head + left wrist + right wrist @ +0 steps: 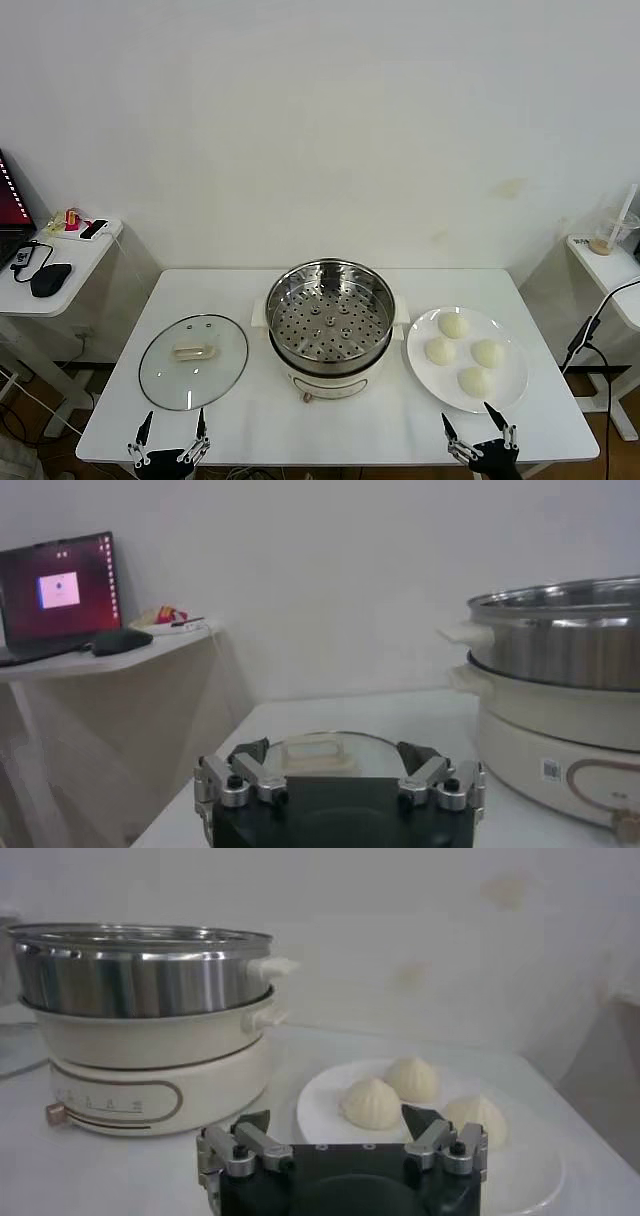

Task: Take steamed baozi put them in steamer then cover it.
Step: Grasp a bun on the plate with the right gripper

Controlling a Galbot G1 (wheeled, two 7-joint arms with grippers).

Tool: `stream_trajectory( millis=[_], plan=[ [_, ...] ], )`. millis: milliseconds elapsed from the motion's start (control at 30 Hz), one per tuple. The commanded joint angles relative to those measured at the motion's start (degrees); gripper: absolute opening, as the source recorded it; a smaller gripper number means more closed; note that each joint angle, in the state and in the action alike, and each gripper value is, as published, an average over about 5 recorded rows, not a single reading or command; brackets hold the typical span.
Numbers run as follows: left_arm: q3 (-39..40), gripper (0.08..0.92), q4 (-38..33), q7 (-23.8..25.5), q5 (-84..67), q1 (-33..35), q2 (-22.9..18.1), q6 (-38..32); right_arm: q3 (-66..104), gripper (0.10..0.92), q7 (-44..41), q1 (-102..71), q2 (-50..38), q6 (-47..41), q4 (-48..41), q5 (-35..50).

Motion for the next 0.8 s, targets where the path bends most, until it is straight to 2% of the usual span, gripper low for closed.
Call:
stream_trajectory(
  millis=[33,233,500,800],
  plan=[
    [-0.25,0.823,-0.23,0.24,0.54,0.56,-0.08,-1.04,-0.16,0.823,-0.19,-0.19,0.27,0.44,-0.16,-0.65],
    [-1.05,0.823,-1.51,-1.04,0.53,-0.73,0.45,0.5,3.46,0.823,1.11,4.08,-3.42,-1.41,-0.18,-7.35],
    [-1.63,0.823,-1.28,0.49,3.51,-3.15,1.18,2.3,7.62,0.823,-0.13,14.06,-16.22,-6.84,-5.03,-22.7],
    [-1.43,0.823,-0.15,1.12,4.33,-5.65,1.44,3.22,4.92,0.823,-17.15,28.81,-34.92,-8.35,-16.04,-34.34]
  ],
)
